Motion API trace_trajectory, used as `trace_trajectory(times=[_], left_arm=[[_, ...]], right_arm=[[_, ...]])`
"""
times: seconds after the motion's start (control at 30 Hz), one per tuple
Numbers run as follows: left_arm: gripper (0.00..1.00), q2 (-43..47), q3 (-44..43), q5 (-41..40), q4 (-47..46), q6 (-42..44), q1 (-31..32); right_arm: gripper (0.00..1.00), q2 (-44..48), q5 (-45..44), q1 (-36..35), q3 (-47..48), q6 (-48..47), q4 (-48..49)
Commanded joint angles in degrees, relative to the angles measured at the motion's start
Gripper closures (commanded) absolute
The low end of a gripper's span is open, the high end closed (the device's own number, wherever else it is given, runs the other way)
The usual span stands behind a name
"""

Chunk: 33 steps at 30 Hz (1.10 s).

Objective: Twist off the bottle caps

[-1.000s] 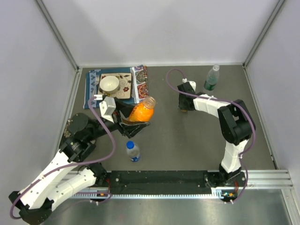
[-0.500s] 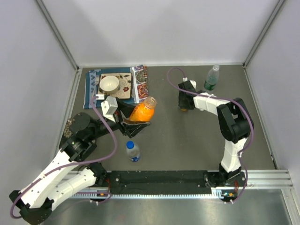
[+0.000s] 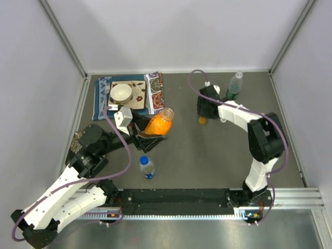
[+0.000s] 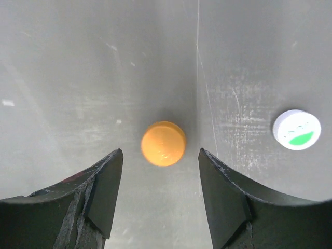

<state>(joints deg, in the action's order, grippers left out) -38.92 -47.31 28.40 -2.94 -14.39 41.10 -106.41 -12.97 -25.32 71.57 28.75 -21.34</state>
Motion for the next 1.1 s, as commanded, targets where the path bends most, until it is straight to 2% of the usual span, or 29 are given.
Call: trace_trajectory(times=[0.0,0.1,0.13,0.2,0.27,0.33,0.43,0.53,0.6,0.8,1.07], left_arm=[[0.65,-0.5,0.1,-0.7,-2.9,0.6,-0.1],[0.65,-1.4,-0.1,-0.7,-3.0,0.9,-0.1],[0.64,-1.9,0.0,-0.8,-3.3,0.9,-0.1],[0.65,-2.5,0.1,-0.9,-4.0,0.8,-0.1],[0.65,-3.7,0.0,-0.5,-4.4,0.6,-0.1],[0.65,-4.8,-0.4,-0.3,-4.5,0.8,-0.1],[0.65,-6.0,-1.0,-0.2,-4.4,1.0,-0.1],[0.64,-7.1,-1.9,0.0,-4.3,1.0,-0.1],[0.65,-7.8,-2.4,0.7,-4.4,0.9,-0.1],[0.65,-10.3,-3.3,2.3,-5.1,-0.9,0.2],[0.65,-10.7,-3.6,2.0,-5.5,-0.9,1.1]], right_arm=[[0.39,14.5,-0.7,0.3,9.2,1.9,-1.7],[0.37,23.9,2.4,0.3,10.8,2.9,-1.2],[0.35,28.2,6.6,0.1,10.7,3.0,-0.8],[0.24,32.2,12.4,0.1,8.9,3.9,2.2],[0.15,37.6,22.4,-0.8,6.9,4.6,6.9],[0.12,41.0,31.9,-1.4,3.1,5.3,11.0],[0.08,46.9,41.1,-2.2,-1.1,8.9,17.0],[0.05,50.0,46.3,-4.1,-2.7,9.9,19.2],[0.05,50.7,49.0,-6.3,-3.0,9.7,19.4],[0.05,50.0,48.3,-11.7,-2.7,6.9,16.9],[0.05,46.7,45.2,-14.5,-1.5,4.2,13.8]])
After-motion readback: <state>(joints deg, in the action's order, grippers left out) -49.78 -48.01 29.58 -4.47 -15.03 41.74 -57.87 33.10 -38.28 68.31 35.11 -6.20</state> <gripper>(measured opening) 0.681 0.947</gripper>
